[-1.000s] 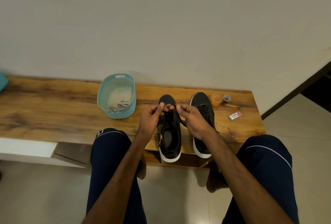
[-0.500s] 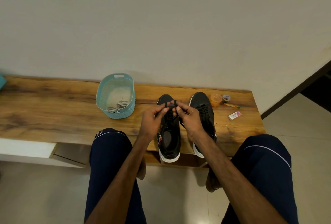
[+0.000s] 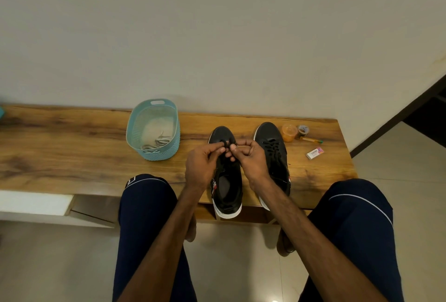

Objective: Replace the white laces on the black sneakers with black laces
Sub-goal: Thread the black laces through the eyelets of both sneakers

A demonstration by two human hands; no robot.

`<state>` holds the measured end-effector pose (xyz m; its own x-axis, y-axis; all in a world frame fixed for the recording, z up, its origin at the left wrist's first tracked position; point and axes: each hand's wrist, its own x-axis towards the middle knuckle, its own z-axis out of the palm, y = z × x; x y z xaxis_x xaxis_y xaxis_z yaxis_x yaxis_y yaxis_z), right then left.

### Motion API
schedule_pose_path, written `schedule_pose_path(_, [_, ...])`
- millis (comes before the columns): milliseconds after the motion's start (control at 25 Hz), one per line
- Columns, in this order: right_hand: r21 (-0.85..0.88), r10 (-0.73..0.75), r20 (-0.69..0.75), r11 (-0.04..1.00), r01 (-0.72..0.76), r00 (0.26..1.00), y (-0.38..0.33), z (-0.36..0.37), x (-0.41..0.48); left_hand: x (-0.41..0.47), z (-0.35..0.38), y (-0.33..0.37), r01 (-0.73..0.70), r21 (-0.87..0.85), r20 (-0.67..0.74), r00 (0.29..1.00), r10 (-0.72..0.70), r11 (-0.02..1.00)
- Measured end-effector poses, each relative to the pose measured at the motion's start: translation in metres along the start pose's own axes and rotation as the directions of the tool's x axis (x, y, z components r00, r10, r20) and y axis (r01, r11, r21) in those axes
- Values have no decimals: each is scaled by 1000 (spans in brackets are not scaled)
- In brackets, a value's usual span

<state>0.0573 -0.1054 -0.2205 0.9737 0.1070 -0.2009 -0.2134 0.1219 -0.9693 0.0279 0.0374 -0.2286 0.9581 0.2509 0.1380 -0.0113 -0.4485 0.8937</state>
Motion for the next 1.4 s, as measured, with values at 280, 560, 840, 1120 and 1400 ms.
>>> schedule_pose_path(280, [-125, -19, 35, 992, 24, 999, 9, -4, 2, -1, 1, 8, 107, -40, -32, 994, -108, 993])
schedule_pose_path(560, [-365, -135, 182, 911, 195, 974, 4, -12, 1, 2, -3, 0, 126, 9, 113, 985, -126, 992])
schedule_pose_path(840, [-390, -96, -28, 918, 77, 995, 11, -2, 3, 0, -5, 4, 110, 216, 113, 984, -137, 970])
schedule_pose_path(1120, [-370, -104, -49, 926, 79, 993, 10, -1, 3, 1, -6, 0, 128, 78, 84, 987, -134, 989])
schedule_pose_path(1400, [-659, -136, 194, 715, 232, 972, 6, -3, 3, 3, -2, -2, 120, 48, 31, 992, -121, 992])
